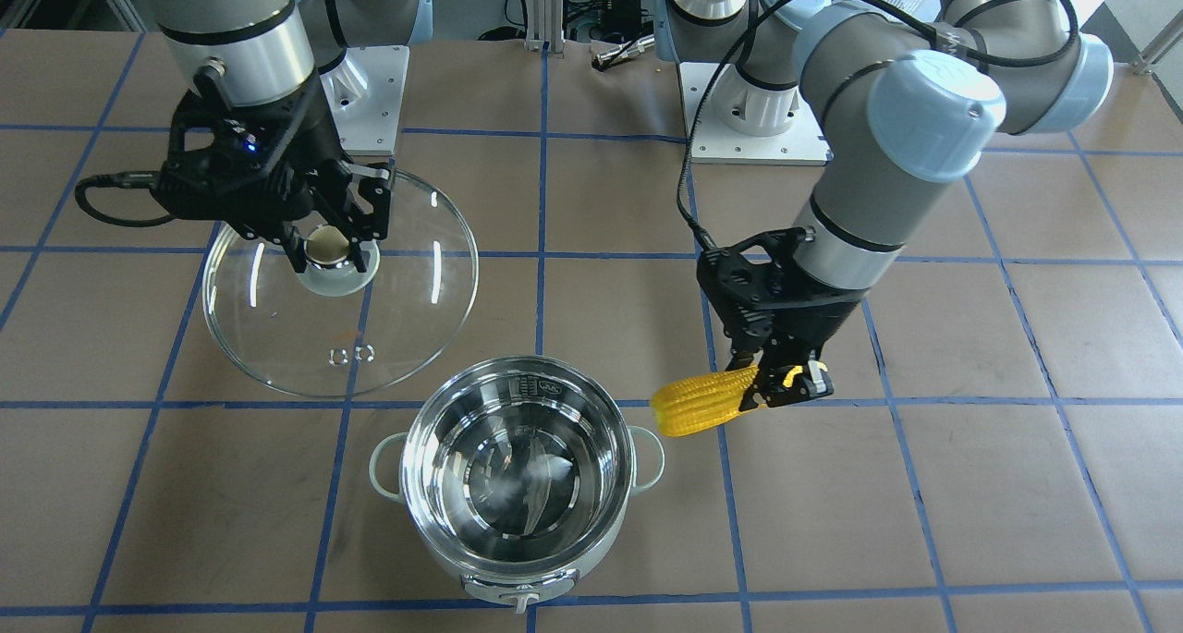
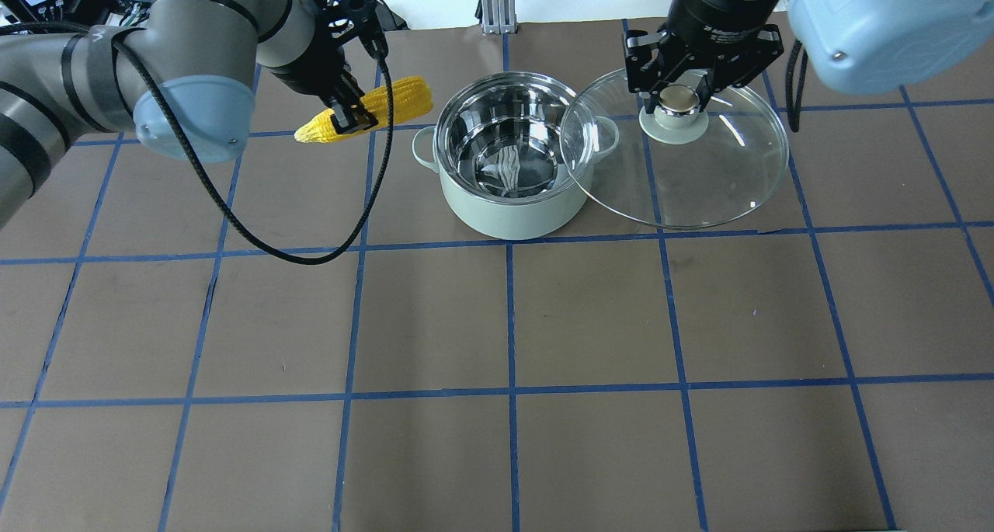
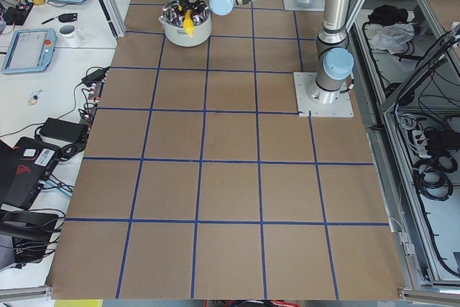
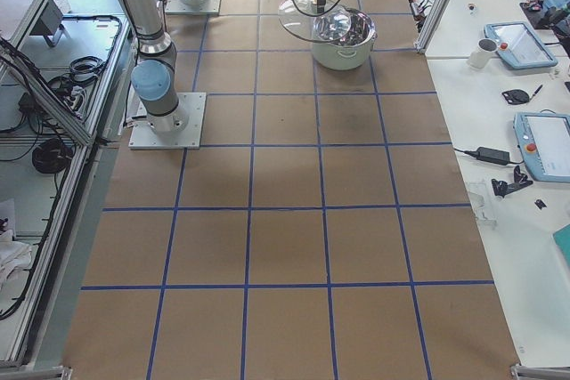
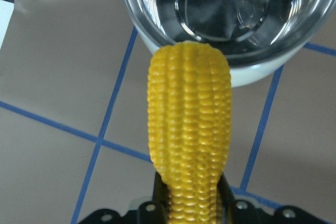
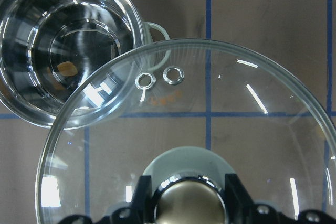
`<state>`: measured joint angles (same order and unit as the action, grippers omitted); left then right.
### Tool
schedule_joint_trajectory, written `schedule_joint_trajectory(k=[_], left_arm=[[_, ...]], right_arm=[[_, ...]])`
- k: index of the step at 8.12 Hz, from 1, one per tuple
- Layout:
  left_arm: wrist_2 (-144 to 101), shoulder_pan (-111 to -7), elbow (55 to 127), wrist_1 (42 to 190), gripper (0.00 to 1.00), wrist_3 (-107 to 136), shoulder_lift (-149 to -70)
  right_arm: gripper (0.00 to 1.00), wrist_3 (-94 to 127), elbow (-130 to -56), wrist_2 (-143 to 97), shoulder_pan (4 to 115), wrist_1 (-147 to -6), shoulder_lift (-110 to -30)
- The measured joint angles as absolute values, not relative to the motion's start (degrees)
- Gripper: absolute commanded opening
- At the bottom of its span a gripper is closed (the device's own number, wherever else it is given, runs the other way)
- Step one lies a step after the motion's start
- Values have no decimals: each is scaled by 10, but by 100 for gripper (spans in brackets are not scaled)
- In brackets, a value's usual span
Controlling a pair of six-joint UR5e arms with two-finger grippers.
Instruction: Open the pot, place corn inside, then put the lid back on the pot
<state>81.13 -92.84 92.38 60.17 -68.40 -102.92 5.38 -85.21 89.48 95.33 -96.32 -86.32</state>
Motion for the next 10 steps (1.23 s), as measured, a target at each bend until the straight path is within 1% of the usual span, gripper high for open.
schedule_joint_trajectory(k=[2, 4, 7, 9, 10], left_arm=[[810, -986, 924, 523, 0, -641, -1041], [809, -1016, 924, 465, 0, -630, -1072], [796, -1045, 923, 393, 0, -627, -1117], [764, -1050, 922, 377, 0, -627, -1142], [758, -1050, 922, 375, 3, -628, -1150]], right_arm=[[37, 34, -874, 894, 940, -945, -890], [37, 30, -881, 894, 937, -943, -896], [37, 22, -882, 895, 934, -943, -897], [37, 20, -882, 895, 934, -944, -897], [37, 19, -882, 895, 934, -944, -897]])
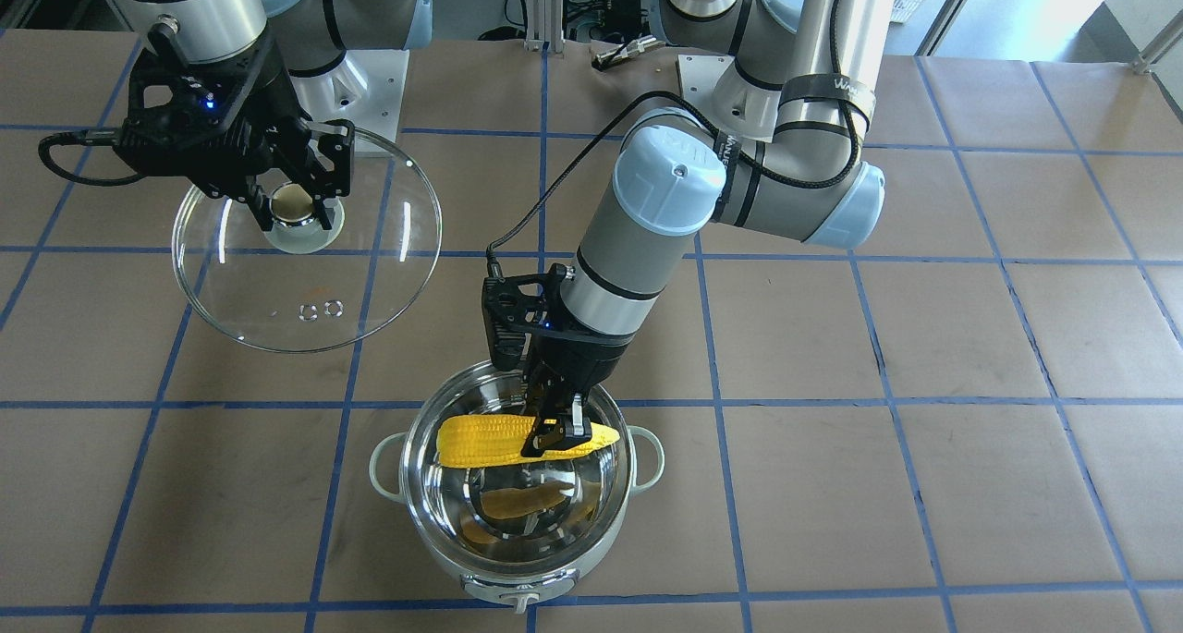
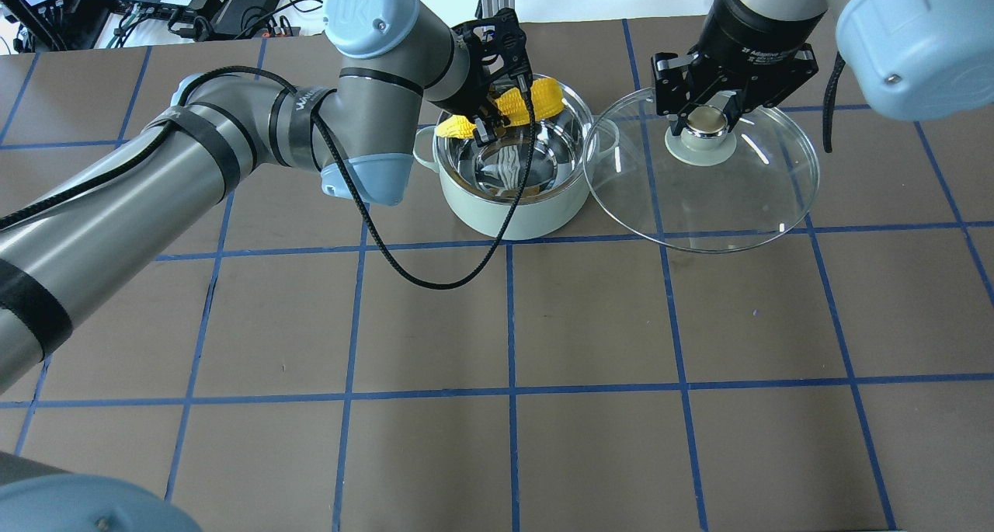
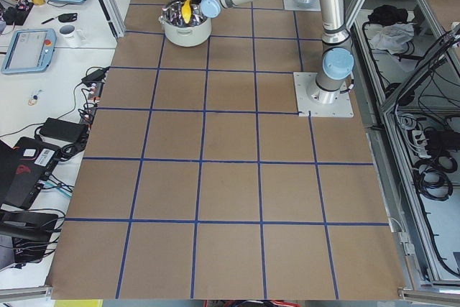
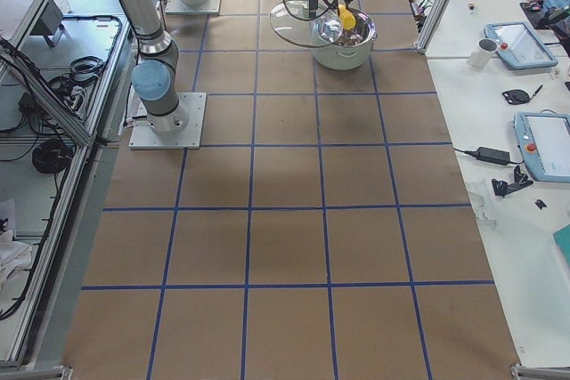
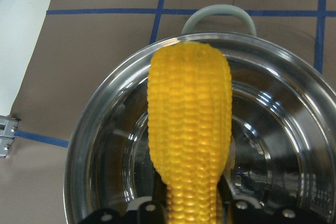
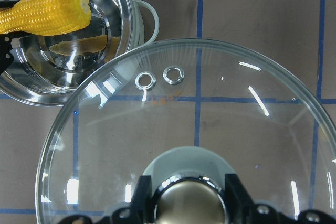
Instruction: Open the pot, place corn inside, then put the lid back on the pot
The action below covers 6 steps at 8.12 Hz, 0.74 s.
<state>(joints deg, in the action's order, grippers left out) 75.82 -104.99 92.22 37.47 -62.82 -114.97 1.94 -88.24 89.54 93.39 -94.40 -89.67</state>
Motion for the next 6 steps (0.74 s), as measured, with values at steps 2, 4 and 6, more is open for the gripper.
schedule_joint_trajectory(k=[2, 4, 6], left_arm=[[755, -1050, 922, 375, 99, -626, -1162], [754, -1050, 922, 375, 100, -585, -1171], [756, -1050, 921, 376, 100, -524, -1166]], right_arm=[[37, 19, -882, 895, 934, -945, -897], [37, 18, -882, 896, 933, -945, -896], [37, 17, -882, 896, 933, -946, -896]])
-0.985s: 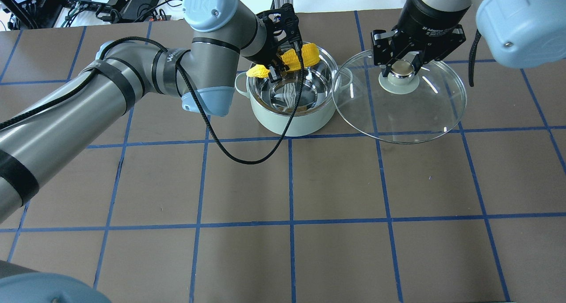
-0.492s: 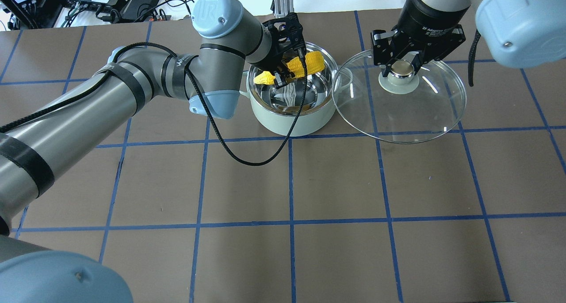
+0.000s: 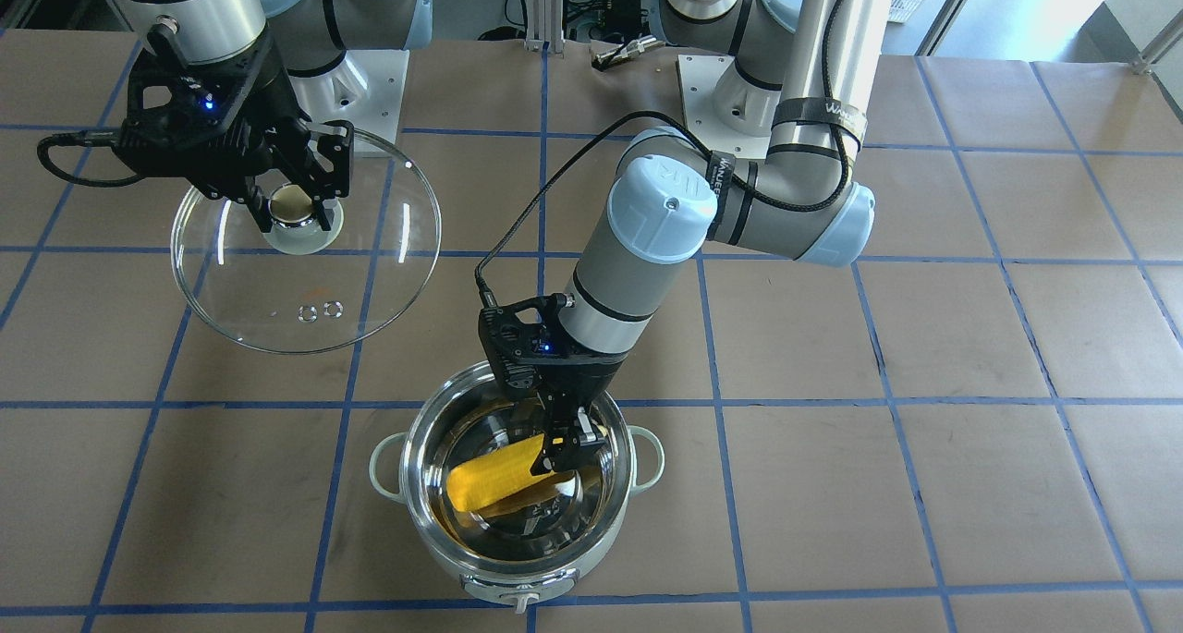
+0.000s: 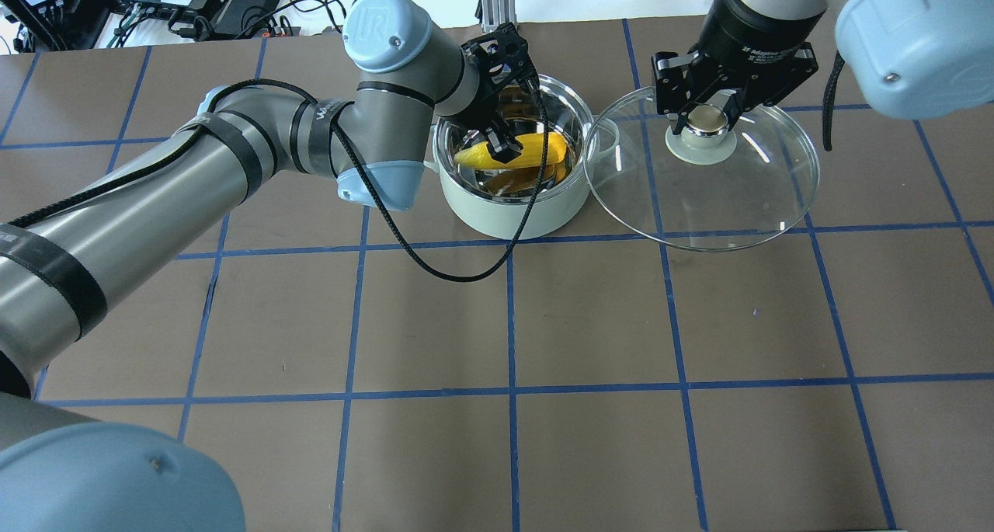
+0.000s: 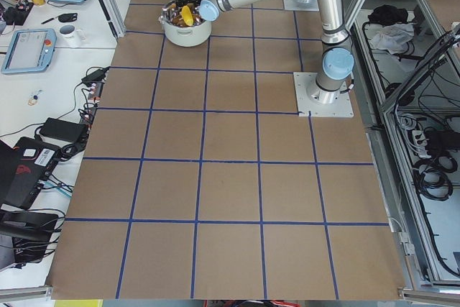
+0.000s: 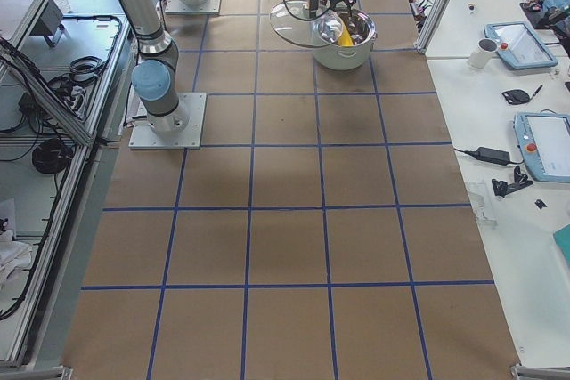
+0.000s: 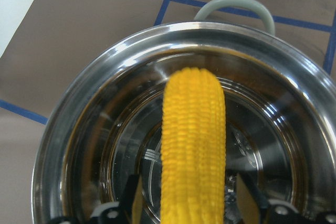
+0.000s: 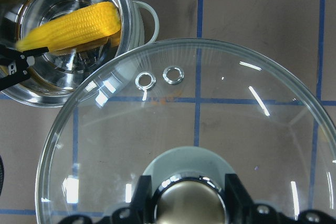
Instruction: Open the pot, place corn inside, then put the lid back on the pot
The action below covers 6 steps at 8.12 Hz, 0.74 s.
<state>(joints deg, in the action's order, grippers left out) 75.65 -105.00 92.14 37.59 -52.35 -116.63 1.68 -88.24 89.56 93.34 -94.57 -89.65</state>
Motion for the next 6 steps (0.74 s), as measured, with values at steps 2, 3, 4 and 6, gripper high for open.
schedule_joint_trajectory(k=[2, 3, 4, 6], left_arm=[[759, -1050, 921, 377, 100, -495, -1152], [760, -1050, 921, 389, 100, -479, -1137], [761, -1050, 920, 419, 100, -444, -1118], [762, -1040, 919, 487, 100, -376, -1081]], right_arm=[[37, 12, -882, 897, 933, -947, -896], [37, 9, -882, 897, 933, -947, -896], [37, 7, -882, 896, 933, -949, -896], [36, 6, -881, 895, 933, -953, -895]])
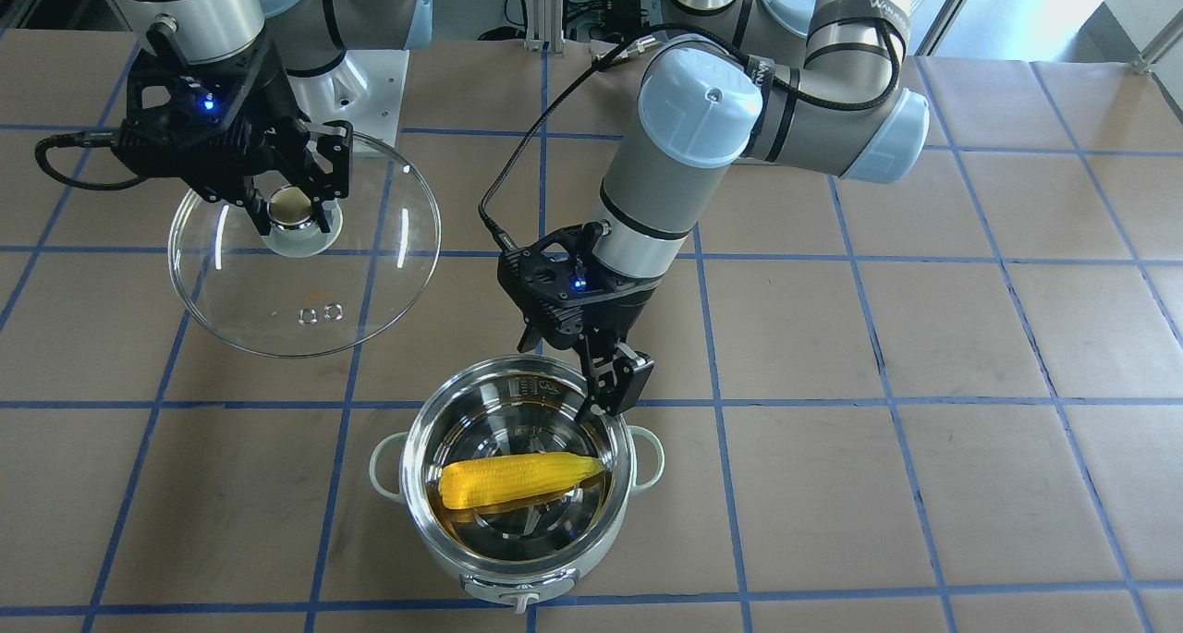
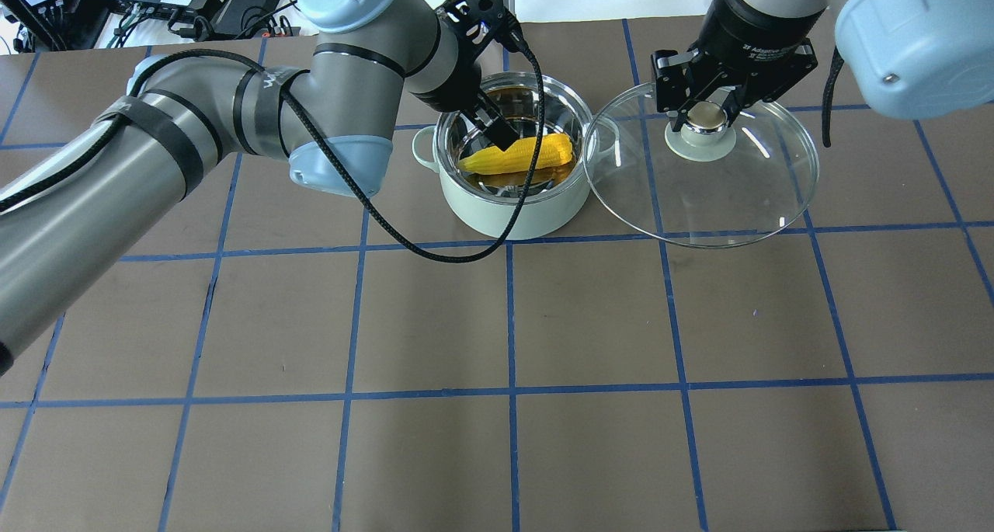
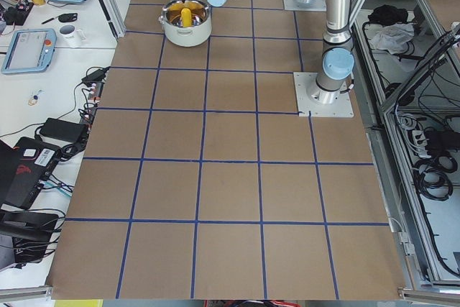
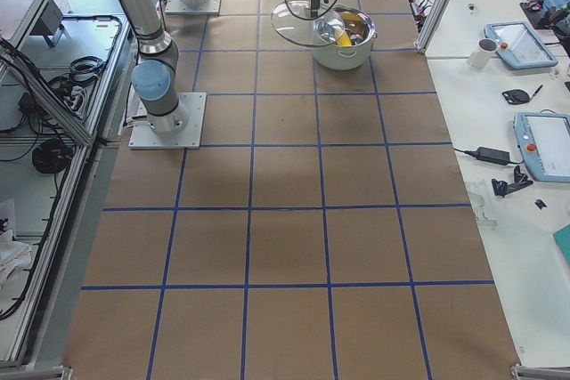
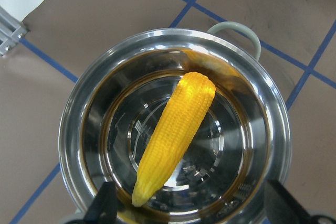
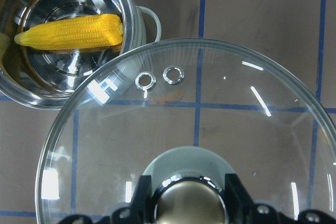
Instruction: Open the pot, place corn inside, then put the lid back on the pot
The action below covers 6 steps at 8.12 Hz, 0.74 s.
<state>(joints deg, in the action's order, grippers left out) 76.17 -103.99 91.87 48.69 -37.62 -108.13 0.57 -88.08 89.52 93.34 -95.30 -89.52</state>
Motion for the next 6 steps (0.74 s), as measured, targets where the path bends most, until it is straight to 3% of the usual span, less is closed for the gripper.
schedule_joint_trajectory(k=[3, 6], left_arm=[[770, -997, 914, 563, 100, -226, -1037], [792, -930, 913, 674, 100, -122, -983]], right_arm=[[36, 17, -846, 900, 937, -988, -855], [35, 114, -808, 901, 1000, -1092, -755]])
